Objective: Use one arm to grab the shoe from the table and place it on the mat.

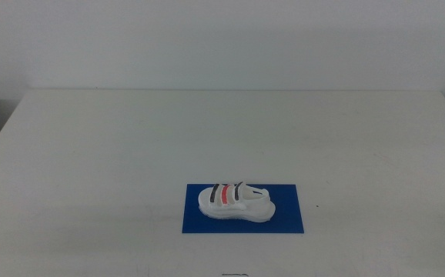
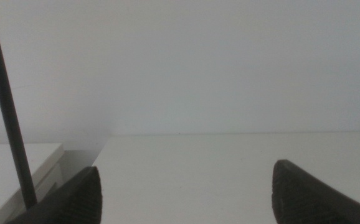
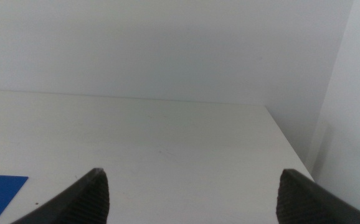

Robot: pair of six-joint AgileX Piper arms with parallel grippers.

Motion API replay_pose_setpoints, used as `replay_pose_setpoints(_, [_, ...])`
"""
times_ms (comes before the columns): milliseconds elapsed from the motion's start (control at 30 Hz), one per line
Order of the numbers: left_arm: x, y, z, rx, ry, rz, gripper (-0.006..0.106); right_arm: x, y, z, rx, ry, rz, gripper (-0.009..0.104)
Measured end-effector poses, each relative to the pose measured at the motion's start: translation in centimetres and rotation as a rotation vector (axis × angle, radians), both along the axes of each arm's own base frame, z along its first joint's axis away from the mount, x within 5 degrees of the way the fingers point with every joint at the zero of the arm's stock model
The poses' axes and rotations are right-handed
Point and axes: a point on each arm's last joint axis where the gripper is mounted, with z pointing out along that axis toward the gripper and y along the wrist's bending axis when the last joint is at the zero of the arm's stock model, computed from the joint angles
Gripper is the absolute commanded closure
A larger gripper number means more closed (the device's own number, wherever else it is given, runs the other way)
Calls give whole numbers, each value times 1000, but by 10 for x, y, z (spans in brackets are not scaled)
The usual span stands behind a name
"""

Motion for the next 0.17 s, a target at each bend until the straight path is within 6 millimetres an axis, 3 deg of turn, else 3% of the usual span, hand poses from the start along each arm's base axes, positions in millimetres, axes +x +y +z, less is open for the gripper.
replay_pose_setpoints(167, [0, 0, 1, -1, -11, 0, 7, 0, 0, 0, 0, 0, 0, 1])
